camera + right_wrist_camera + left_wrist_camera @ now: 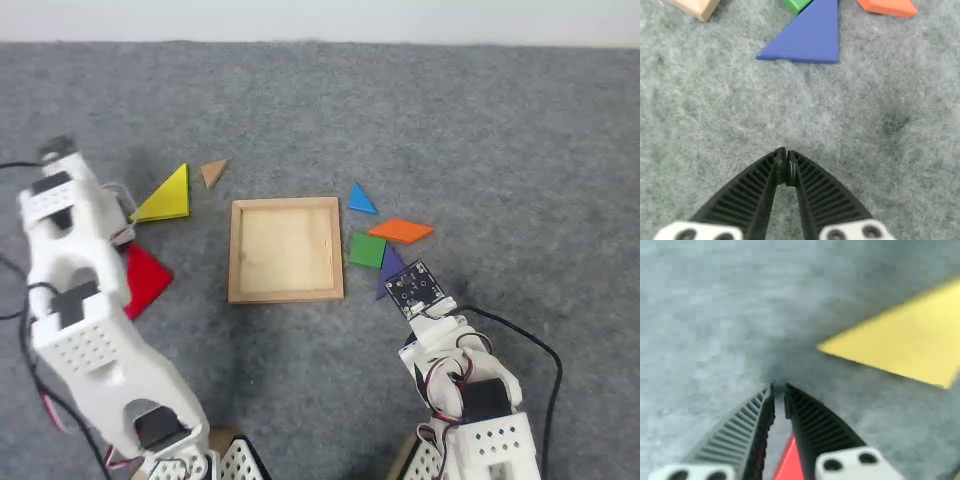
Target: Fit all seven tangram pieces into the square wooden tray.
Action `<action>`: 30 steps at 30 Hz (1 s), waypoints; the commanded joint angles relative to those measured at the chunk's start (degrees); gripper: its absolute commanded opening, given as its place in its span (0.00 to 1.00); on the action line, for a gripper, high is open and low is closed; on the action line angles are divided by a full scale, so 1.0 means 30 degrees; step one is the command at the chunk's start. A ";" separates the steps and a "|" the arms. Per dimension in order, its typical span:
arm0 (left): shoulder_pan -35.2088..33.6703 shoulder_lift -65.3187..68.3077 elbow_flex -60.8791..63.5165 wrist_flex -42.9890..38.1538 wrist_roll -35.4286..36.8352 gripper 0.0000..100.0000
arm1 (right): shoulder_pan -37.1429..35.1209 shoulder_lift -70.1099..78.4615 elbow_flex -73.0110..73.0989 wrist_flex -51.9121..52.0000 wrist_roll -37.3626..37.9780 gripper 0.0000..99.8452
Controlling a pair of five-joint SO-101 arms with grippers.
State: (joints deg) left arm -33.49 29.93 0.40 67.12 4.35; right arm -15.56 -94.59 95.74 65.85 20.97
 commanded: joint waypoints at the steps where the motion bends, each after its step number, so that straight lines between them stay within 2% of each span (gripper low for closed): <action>1: 0.1436 -0.0117 -0.0835 0.0088 -0.2051 0.04 | 0.0190 0.0132 0.0059 0.0044 -0.0088 0.01; 6: 0.2462 -0.0117 -0.1158 0.0645 -0.3311 0.04 | 0.0190 0.0132 0.0059 0.0044 -0.0088 0.01; 15: 0.6007 0.0059 -0.1275 0.2901 -0.5421 0.04 | 0.0190 0.0132 0.0059 0.0044 -0.0088 0.01; 20: 0.5714 -0.0117 -0.0835 0.3546 -0.6212 0.04 | 0.0190 0.0132 0.0059 0.0044 -0.0088 0.01; 22: 0.5626 -0.0117 -0.0484 0.4689 -0.7326 0.04 | 0.0190 0.0132 0.0059 0.0044 -0.0088 0.01; 24: 0.5568 -0.0147 0.0073 0.5538 -0.7297 0.04 | 0.0190 0.0132 0.0059 0.0044 -0.0088 0.01; 27: 0.5011 -0.0645 0.1363 0.5333 -0.7092 0.04 | 0.0190 0.0132 0.0059 0.0044 -0.0088 0.01; 30: 0.4542 -0.2432 0.3941 0.3780 -0.7179 0.04 | 0.0190 0.0132 0.0059 0.0044 -0.0088 0.01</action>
State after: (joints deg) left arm -17.76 29.41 3.30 81.36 -16.92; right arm -15.56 -94.59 95.74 65.85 20.97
